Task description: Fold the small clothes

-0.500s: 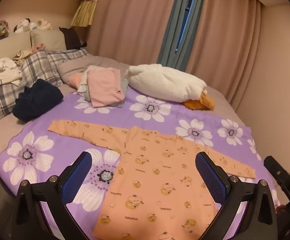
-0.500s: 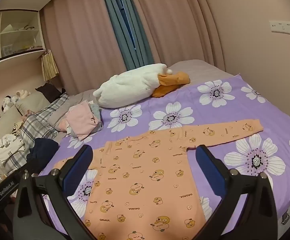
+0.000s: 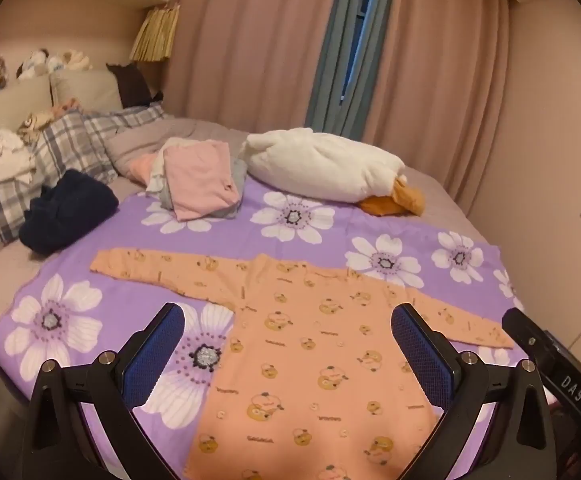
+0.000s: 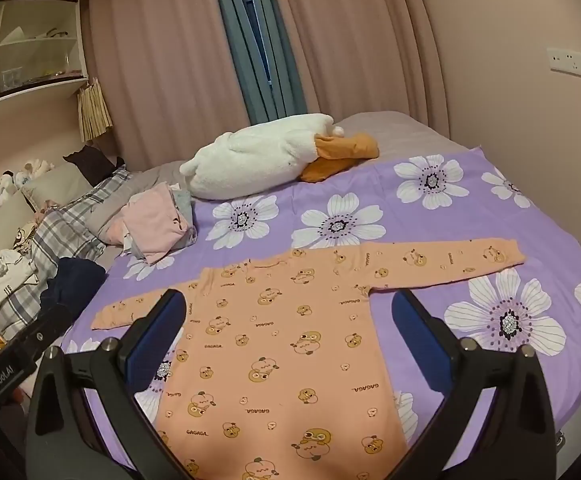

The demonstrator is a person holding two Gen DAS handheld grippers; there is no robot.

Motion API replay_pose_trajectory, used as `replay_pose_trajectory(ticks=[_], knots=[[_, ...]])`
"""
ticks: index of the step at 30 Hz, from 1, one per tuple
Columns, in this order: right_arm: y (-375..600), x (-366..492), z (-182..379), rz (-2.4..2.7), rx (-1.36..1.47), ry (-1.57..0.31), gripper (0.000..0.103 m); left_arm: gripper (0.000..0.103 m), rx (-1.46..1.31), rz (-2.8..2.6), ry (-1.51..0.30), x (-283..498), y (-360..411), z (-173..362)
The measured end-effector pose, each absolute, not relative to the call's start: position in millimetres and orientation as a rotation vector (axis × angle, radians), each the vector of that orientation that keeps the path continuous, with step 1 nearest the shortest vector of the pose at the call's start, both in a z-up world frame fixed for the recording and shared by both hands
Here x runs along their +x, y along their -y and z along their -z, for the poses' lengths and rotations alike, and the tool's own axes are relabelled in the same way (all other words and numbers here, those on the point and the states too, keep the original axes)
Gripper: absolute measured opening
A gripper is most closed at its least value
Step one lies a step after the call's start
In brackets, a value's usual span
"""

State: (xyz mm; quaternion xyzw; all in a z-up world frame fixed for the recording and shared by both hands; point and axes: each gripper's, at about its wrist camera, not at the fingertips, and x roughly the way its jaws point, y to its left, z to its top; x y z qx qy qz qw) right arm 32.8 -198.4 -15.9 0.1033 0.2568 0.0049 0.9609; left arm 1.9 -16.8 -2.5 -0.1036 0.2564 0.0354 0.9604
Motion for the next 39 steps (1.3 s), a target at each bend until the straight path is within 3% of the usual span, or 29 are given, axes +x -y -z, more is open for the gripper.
replay_pose_trajectory(ticks=[39], knots=[[212.1,44.7,19.2,0.028,0.262,-0.559,0.103,0.103,-0.189,-0.057,-0.537,11.8,26.9,7.0]])
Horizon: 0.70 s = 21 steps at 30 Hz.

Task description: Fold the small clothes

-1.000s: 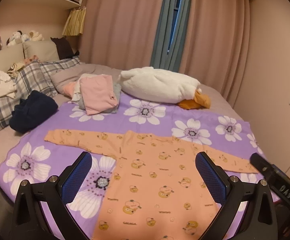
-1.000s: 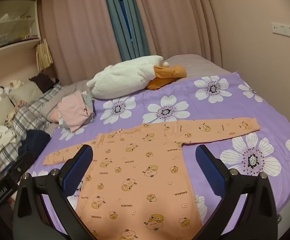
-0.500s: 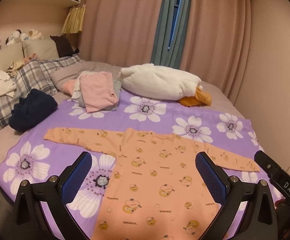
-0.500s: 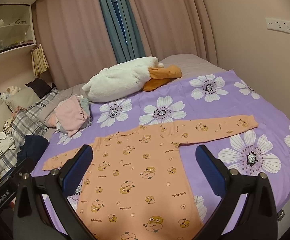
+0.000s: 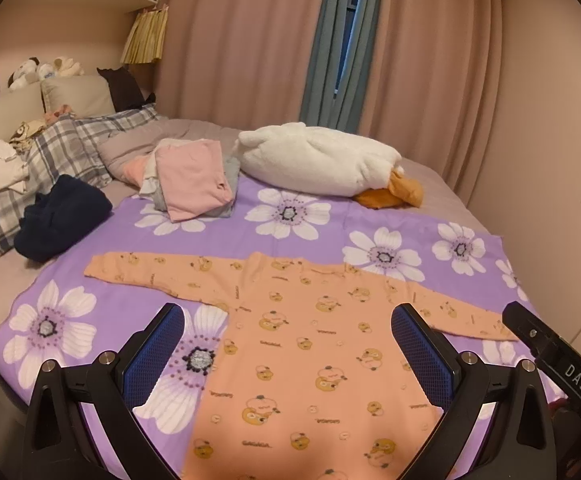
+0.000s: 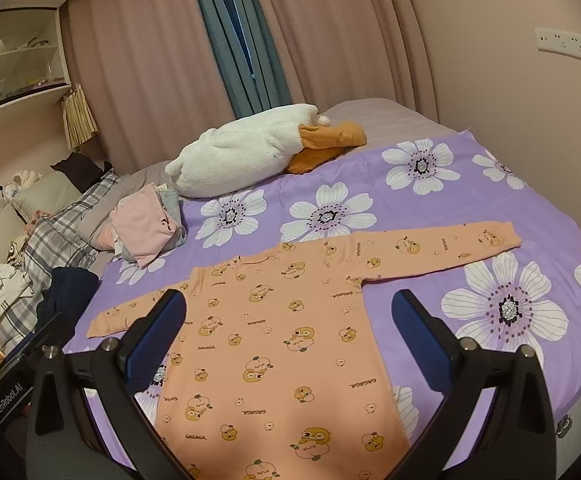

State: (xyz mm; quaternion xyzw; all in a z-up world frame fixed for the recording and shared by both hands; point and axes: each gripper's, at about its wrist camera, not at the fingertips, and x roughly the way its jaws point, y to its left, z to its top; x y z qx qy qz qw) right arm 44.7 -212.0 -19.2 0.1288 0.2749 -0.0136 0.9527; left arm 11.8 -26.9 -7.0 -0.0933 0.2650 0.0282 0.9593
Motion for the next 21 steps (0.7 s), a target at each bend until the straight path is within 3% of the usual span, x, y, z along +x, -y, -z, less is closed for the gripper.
replay_pose_trajectory(ticks=[21], knots=[[210.5,49.3,22.9,0.052,0.259,-0.581,0.103,0.103,-0.192,-0.037,-0.547,13.8,28.5,5.5]])
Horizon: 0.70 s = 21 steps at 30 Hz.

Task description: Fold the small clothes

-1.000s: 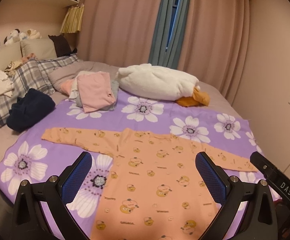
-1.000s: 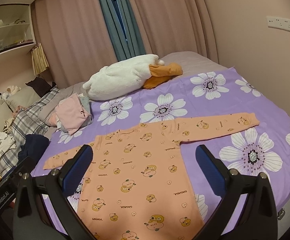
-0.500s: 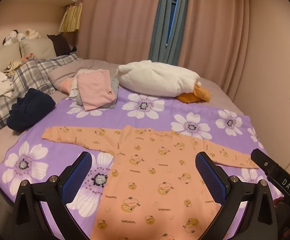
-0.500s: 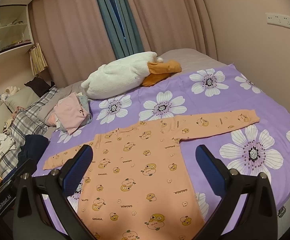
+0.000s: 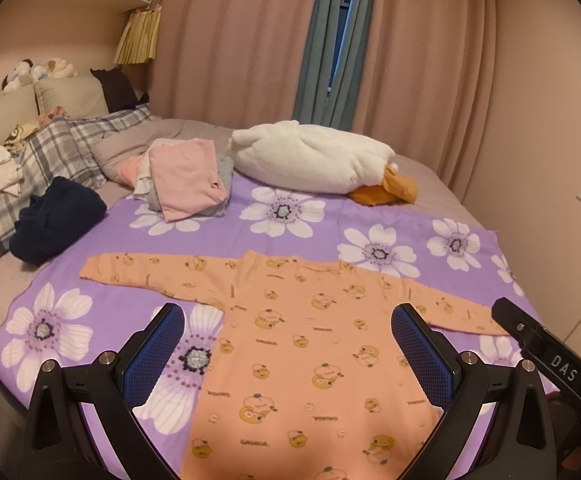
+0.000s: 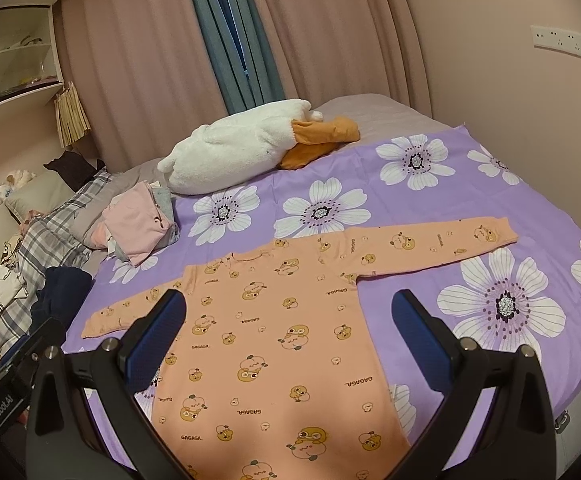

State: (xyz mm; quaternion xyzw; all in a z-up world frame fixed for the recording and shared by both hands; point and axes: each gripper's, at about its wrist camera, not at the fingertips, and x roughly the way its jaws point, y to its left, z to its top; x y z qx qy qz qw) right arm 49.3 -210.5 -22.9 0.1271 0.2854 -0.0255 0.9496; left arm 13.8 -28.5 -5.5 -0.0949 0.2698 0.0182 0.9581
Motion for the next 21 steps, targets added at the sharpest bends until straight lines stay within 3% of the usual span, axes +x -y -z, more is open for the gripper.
replay_pose_trajectory(ticks=[21], knots=[[210.1,50.5,22.4,0.063,0.244,-0.583,0.103,0.103,-0.18,-0.045,-0.555,13.8,24.6,9.0]])
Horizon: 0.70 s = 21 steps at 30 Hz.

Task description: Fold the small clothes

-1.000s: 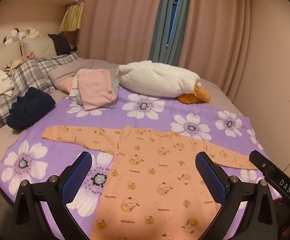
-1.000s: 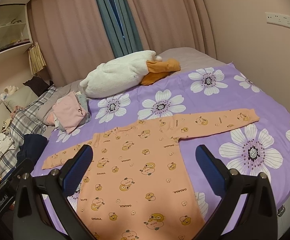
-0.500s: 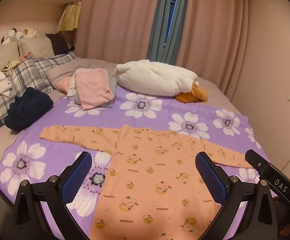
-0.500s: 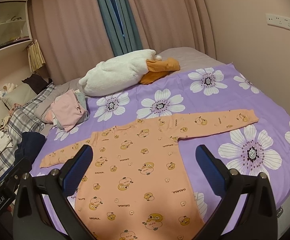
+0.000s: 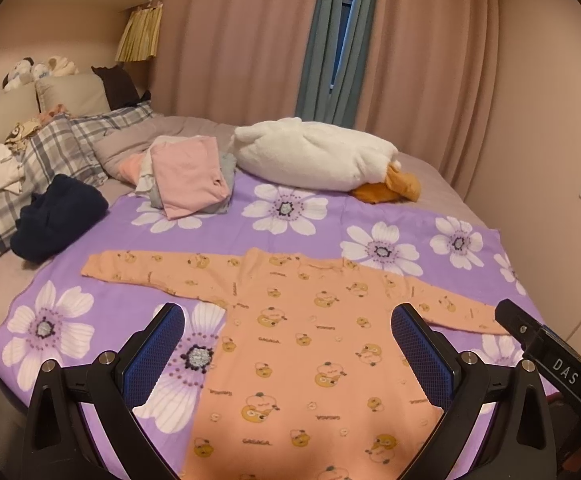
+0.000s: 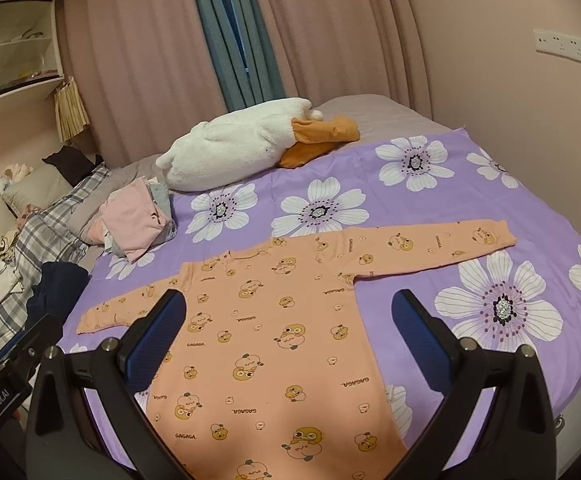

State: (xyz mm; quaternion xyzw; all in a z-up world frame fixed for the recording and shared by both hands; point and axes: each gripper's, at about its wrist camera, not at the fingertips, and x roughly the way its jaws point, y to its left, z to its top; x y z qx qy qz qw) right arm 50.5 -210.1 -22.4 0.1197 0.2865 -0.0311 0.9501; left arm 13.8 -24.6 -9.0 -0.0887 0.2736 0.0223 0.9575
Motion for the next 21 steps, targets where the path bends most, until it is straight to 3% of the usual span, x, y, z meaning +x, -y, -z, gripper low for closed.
replay_pose_trajectory(ticks=[21], knots=[[223.9,47.0,23.2,0.114,0.261,-0.591,0.103,0.103,-0.175,-0.076,-0.576,21.5,27.6,9.7]])
